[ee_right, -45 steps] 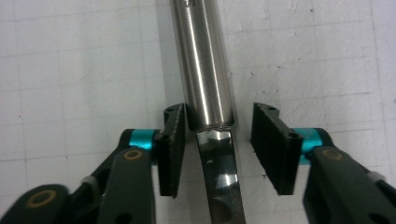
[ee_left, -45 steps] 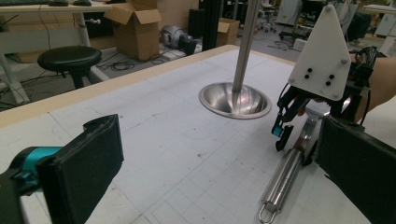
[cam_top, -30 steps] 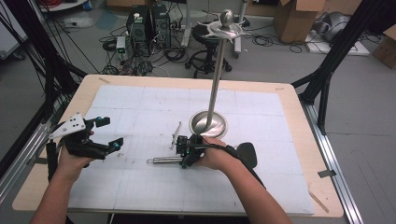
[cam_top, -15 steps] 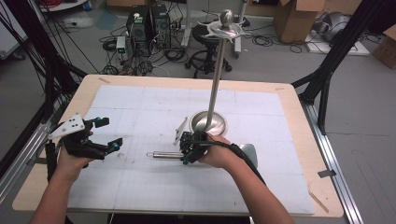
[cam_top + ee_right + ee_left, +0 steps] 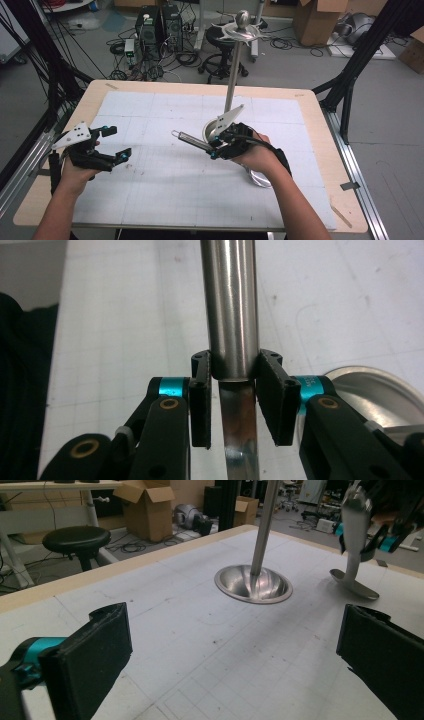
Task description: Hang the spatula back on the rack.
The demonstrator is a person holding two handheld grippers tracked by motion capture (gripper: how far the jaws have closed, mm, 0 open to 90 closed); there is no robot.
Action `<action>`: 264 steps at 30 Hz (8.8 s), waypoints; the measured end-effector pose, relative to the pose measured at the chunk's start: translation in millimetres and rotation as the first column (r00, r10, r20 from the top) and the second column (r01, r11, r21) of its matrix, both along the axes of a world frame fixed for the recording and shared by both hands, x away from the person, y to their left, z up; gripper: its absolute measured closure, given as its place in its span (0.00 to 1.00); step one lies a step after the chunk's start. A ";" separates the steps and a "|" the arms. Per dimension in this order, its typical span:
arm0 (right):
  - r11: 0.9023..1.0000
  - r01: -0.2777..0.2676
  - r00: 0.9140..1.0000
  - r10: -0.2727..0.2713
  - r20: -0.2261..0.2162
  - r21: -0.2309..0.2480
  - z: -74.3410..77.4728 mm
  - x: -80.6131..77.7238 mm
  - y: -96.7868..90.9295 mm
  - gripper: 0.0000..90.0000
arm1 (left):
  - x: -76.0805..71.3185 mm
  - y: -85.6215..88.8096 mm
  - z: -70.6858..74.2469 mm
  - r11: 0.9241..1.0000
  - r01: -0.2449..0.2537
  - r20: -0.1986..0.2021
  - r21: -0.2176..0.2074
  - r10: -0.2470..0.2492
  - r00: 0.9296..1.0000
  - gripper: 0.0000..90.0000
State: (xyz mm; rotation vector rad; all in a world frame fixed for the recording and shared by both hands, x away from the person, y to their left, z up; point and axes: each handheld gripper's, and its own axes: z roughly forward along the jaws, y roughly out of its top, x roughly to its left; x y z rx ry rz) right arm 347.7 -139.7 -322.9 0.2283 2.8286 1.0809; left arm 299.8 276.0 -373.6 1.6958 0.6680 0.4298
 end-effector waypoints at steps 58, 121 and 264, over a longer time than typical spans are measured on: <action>0.902 0.124 0.992 -0.122 -0.031 0.413 92.5 14.9 -107.8 0.77 | -0.5 0.6 -0.2 1.000 0.000 0.002 -0.002 0.000 1.000 0.02; 0.886 0.266 0.964 -0.240 -0.115 0.381 120.1 75.9 -140.0 0.77 | -2.0 3.6 -0.8 1.000 -0.008 0.001 -0.003 0.008 1.000 0.02; 0.799 0.305 0.947 -0.313 -0.075 0.519 -60.5 -39.3 -158.0 0.12 | 9.5 -11.5 -19.2 0.999 0.033 -0.054 -0.016 -0.034 0.998 0.02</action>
